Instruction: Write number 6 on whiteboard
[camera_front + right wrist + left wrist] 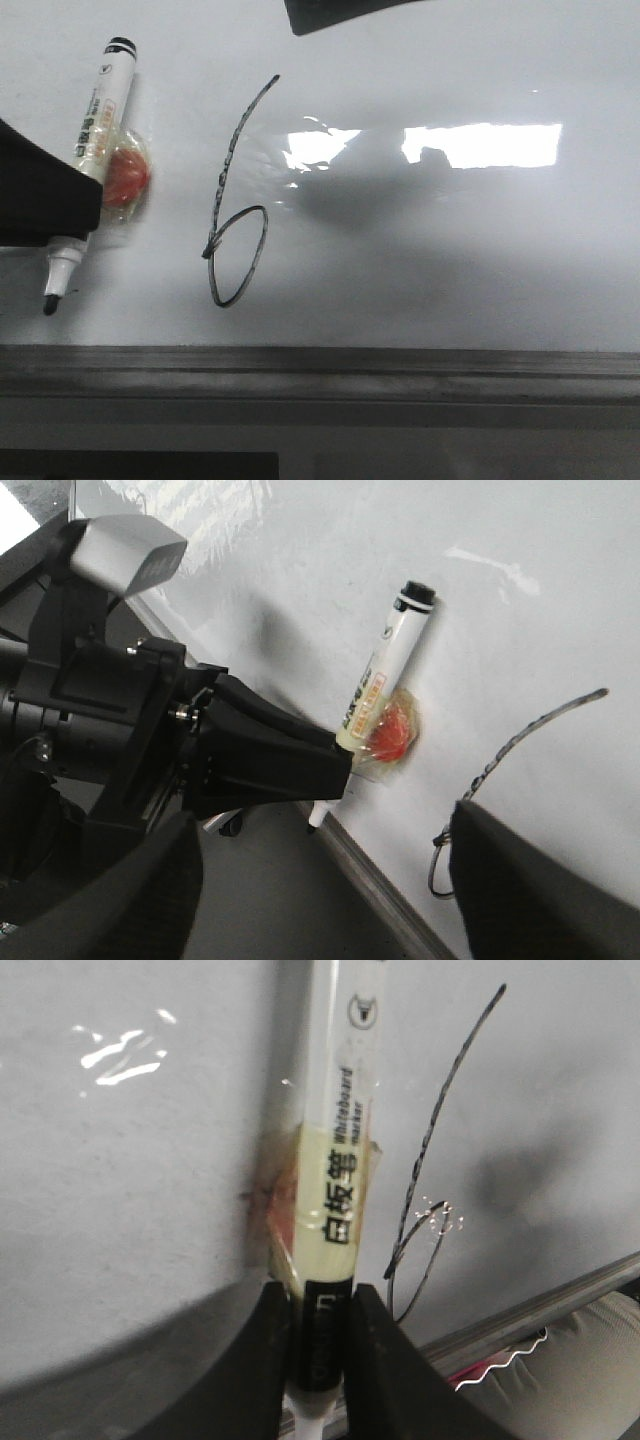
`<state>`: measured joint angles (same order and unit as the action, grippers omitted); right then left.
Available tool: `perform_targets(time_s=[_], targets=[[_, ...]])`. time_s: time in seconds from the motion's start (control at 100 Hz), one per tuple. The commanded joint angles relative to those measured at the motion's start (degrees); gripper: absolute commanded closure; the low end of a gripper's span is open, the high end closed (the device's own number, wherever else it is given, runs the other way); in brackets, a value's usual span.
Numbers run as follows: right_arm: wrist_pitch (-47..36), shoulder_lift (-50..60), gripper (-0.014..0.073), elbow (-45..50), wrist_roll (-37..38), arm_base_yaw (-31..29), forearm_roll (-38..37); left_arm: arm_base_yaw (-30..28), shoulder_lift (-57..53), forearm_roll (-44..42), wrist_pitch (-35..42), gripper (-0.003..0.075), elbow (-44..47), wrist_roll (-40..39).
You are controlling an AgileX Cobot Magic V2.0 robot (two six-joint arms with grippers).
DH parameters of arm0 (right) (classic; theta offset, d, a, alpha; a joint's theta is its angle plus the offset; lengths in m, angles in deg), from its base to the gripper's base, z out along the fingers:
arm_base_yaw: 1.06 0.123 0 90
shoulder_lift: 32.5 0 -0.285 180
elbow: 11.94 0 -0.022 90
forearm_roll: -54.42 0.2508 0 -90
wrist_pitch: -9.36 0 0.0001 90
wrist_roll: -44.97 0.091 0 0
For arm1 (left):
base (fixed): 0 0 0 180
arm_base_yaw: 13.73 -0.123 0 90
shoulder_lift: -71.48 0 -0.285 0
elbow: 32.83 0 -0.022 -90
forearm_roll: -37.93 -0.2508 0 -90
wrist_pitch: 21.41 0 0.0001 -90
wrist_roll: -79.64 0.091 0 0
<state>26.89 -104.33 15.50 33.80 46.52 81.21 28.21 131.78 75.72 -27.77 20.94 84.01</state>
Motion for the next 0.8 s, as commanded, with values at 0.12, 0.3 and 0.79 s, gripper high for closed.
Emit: perform_targets(time_s=[0.12, 0.3, 0.79], targets=[[-4.0, 1.5, 0.0137, -1.9, -0.6, 0.0, 0.7, -0.3, -0.3, 1.1, 3.6, 0.0739, -1.8, -0.3], [-4.2, 1.5, 0.0136, -1.9, -0.6, 0.0, 0.7, -0.3, 0.1, 1.1, 3.8, 0.0591, -1.8, -0.3], [-6.1, 2.6, 0.04, -1.9, -0.4, 0.0, 1.3, -0.3, -5.5, 2.0, 4.4, 0.0272, -1.8, -0.3]])
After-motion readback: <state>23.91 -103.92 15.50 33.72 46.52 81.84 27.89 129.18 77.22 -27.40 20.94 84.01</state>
